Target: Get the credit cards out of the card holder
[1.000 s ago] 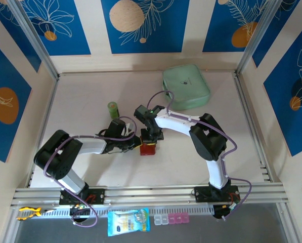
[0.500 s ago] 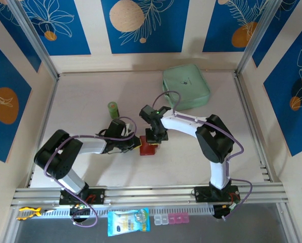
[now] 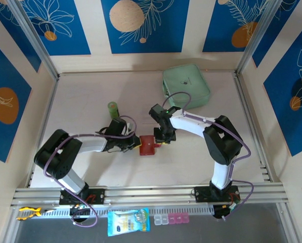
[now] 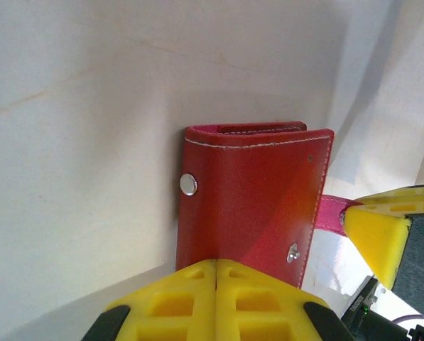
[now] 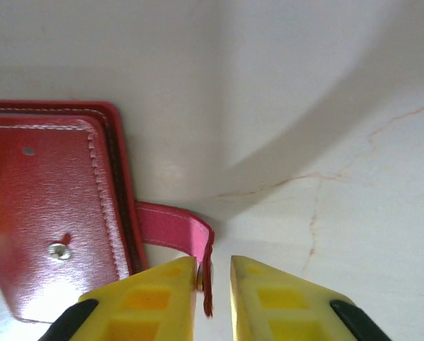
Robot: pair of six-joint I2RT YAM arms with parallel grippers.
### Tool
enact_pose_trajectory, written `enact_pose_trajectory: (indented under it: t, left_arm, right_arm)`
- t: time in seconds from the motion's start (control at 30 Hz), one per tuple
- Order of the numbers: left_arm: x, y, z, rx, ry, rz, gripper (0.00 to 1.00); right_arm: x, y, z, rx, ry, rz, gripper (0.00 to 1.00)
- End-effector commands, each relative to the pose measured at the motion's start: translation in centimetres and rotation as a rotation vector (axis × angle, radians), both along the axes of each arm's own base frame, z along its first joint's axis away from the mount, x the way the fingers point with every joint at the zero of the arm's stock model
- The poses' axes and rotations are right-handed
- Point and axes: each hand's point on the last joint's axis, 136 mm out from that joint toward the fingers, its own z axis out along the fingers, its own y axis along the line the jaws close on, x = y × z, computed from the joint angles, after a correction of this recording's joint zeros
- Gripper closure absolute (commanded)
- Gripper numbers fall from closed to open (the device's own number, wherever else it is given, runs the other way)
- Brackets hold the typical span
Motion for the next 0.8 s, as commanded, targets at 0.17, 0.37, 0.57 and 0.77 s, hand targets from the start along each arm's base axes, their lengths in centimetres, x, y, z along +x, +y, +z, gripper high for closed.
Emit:
enact_pose_trajectory:
  t: [0.17,0.37,0.57,0.77]
  left_arm:
    - [0.2,-0.2,2.2,-0.001,-0.001,-0.01,0.92]
    - [0.3,-0.2,2.6,-0.001,-0.017,-0.012,0.9]
    - [0.6,-0.4,2.8,-0.01,-0.026,-0.01,0.89]
    - [0.8,-0.4,3.0,-0.014,-0.034,-0.007,0.89]
  right_arm:
    - [-0.1,0.9,-0.4,0.08,0.034,-0.016,0.76]
    - [-0.3,1.7,-1.3,0.131,0.061,-0.021,0.77]
    - [-0.5,2.7,-1.6,0.198,0.075,-0.024,0.8]
    - [-0.9,2.7,-2.3,0.196,0.091,-0.031,0.83]
